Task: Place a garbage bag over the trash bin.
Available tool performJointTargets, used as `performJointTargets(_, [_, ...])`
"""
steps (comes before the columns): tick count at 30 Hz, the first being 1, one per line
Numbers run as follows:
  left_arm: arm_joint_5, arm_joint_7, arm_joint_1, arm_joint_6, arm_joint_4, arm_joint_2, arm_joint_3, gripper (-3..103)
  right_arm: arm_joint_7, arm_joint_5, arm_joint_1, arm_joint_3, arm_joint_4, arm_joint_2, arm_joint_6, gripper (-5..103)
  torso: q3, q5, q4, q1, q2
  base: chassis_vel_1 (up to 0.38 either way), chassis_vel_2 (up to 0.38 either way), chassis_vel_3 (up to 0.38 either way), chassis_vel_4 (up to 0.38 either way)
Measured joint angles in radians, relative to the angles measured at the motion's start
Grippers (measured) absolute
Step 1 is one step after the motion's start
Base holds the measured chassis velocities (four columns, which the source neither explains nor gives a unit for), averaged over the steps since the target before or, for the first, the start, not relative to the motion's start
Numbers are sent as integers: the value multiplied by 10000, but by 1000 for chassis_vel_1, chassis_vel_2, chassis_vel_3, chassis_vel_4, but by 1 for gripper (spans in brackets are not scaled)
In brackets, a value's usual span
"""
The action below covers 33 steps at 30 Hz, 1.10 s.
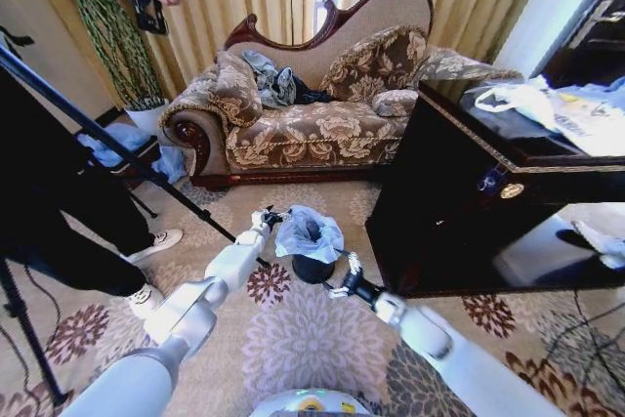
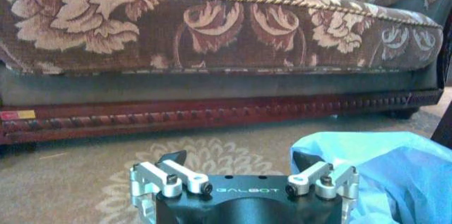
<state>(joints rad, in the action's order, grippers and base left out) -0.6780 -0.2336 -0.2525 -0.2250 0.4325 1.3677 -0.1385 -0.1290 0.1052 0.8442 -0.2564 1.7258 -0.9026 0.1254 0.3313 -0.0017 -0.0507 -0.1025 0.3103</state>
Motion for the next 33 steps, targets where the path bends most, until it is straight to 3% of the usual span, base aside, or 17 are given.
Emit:
performJointTargets(2, [-14,-13,25,-3,-1,-3,18,100,87,-47,-610,-445,-330,-234,-153,95,0,-1,1,0,0,0,0,0,0])
performJointTargets(5, [-31,-35,72,-6,-7,-10,65,100,325,-127,-1919,-1446,-1227,-764,-589,80,1,-4,2,-1,0,0,0,0,0])
performJointTargets(6, [-31,-35,72,-6,-7,-10,65,100,325,-127,-1919,-1446,-1227,-764,-589,80,1,-4,2,-1,0,0,0,0,0])
performJointTargets(9, [-37,-62,64,-14,23,-14,143,100,452,-126,-2825,-2017,-2244,-1355,-1109,63,1,0,-1,-1,0,0,0,0,0])
performJointTargets(10, [-43,-66,48,-19,62,-29,176,100,479,-147,-3116,-2174,-2614,-1537,-1389,63,1,-2,0,-1,0,0,0,0,0])
performJointTargets(11, [-43,-66,48,-19,62,-29,176,100,479,-147,-3116,-2174,-2614,-1537,-1389,63,1,-2,0,-1,0,0,0,0,0])
performJointTargets(14, [-91,-84,-29,-20,222,-114,261,100,456,-337,-3879,-2638,-3381,-1857,-2475,47,1,-3,-1,-1,0,0,0,0,0])
performJointTargets(15, [-91,-84,-29,-20,222,-114,261,100,456,-337,-3879,-2638,-3381,-1857,-2475,47,1,-3,-1,-1,0,0,0,0,0])
performJointTargets(18, [-206,-92,-144,-26,427,-186,301,100,360,-459,-4497,-3070,-3862,-2030,-3309,30,1,-1,0,0,0,0,0,0,0])
performJointTargets(20, [-244,-92,-192,-26,550,-214,315,100,261,-465,-4682,-3221,-3959,-2064,-3512,30,1,-4,-1,0,0,0,0,0,0])
performJointTargets(22, [-302,-93,-251,-27,735,-251,356,100,9,-378,-5009,-3553,-4144,-2160,-3875,19,1,0,-1,0,0,0,0,0,0])
performJointTargets(26, [-326,-118,-319,-32,919,-264,518,100,-271,57,-5541,-4179,-4523,-2451,-4300,3,1,3,-2,0,0,0,0,0,0])
performJointTargets(30, [-408,-168,-496,-34,1260,-332,669,100,-471,512,-6119,-4698,-4934,-2826,-4367,1,1,-2,-3,0,0,0,0,0,0])
performJointTargets(33, [-554,-285,-664,-37,1479,-446,816,100,-1214,1781,-6846,-4971,-5753,-3425,-3700,0,0,-3,0,0,0,0,0,0,0])
